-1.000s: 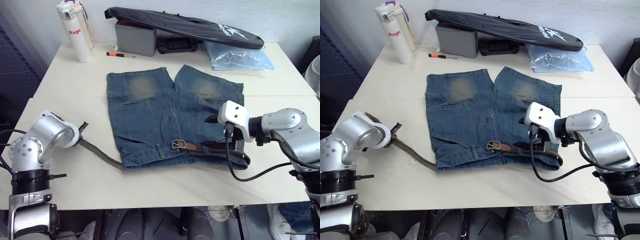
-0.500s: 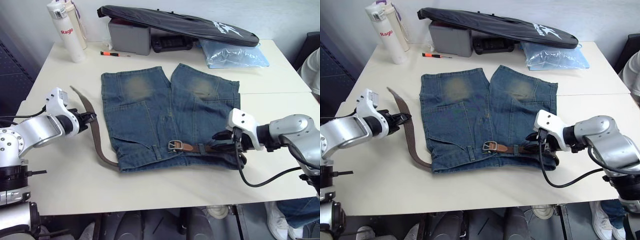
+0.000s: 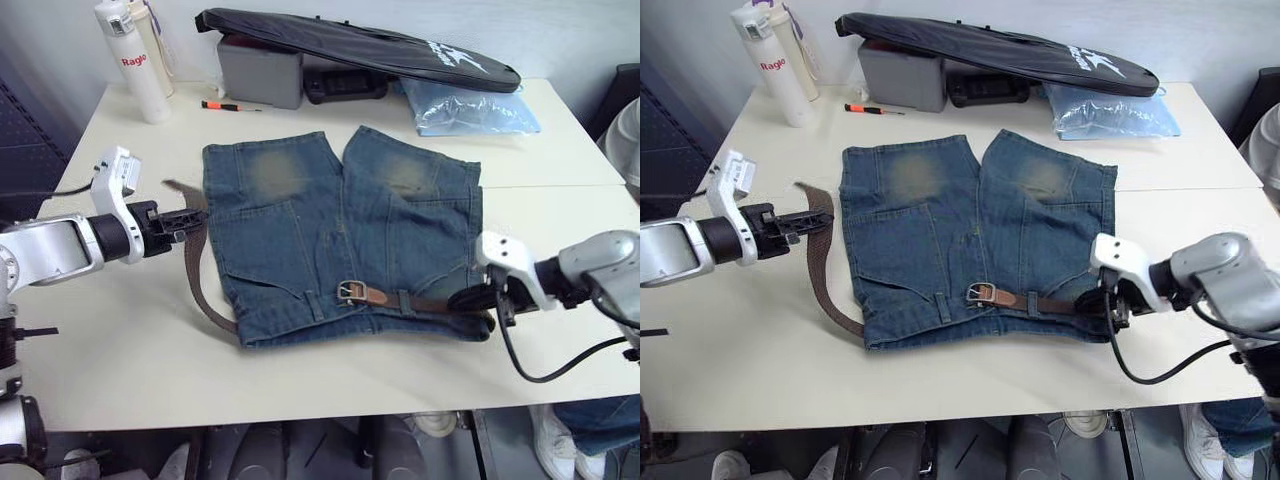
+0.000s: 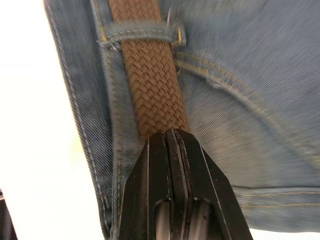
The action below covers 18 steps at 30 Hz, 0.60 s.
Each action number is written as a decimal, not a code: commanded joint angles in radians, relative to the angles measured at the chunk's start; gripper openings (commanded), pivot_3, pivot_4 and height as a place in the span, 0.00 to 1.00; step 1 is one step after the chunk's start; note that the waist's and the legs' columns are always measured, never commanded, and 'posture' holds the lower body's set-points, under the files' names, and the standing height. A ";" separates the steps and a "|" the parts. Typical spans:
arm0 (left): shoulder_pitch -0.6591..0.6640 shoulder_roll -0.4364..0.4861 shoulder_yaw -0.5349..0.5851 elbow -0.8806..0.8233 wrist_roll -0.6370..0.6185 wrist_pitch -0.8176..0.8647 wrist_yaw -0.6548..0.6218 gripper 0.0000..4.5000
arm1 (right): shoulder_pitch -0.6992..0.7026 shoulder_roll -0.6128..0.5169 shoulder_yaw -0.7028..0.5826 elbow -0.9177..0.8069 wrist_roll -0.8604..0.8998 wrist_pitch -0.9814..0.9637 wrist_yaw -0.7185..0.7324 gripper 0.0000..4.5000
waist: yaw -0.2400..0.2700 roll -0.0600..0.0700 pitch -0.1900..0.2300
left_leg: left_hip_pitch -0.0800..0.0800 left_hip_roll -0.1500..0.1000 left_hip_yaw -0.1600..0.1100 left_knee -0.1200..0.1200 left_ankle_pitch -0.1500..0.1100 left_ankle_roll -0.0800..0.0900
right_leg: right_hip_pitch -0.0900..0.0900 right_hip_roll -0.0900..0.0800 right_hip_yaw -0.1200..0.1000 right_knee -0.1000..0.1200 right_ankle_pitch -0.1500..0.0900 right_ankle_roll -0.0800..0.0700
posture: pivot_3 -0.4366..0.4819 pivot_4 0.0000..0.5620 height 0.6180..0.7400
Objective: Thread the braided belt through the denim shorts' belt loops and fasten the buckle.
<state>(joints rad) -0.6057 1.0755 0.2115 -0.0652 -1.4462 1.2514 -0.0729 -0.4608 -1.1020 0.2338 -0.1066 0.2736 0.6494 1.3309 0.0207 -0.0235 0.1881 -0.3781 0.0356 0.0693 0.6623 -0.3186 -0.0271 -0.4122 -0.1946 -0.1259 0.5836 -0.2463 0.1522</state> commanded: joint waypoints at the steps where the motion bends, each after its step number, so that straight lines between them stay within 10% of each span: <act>1: -0.062 0.080 -0.013 -0.042 0.091 0.000 -0.240 0.00 | 0.023 -0.031 0.013 -0.021 -0.040 -0.024 0.017 0.01 | 0.000 0.001 0.000 | 0.000 0.000 0.000 0.000 0.000 0.000 | 0.000 0.000 0.000 0.000 0.000 0.000 | 0.48 0.27 1.00; 18: -0.318 0.149 -0.179 0.099 0.511 -0.130 -0.902 0.00 | 0.050 -0.021 -0.026 -0.044 -0.065 -0.018 -0.005 0.01 | 0.005 -0.001 0.001 | -0.001 0.000 0.000 0.001 -0.001 0.002 | 0.002 0.000 -0.001 -0.001 0.000 0.000 | 0.48 0.27 1.00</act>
<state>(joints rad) -0.8876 1.2216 0.0112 0.0565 -0.9365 1.1320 -0.9279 -0.4220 -1.1271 0.2277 -0.1353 0.1972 0.6026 1.3319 0.0253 -0.0241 0.1889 -0.3792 0.0359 0.0692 0.6640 -0.3195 -0.0256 -0.4110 -0.1945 -0.1269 0.5825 -0.2463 0.1525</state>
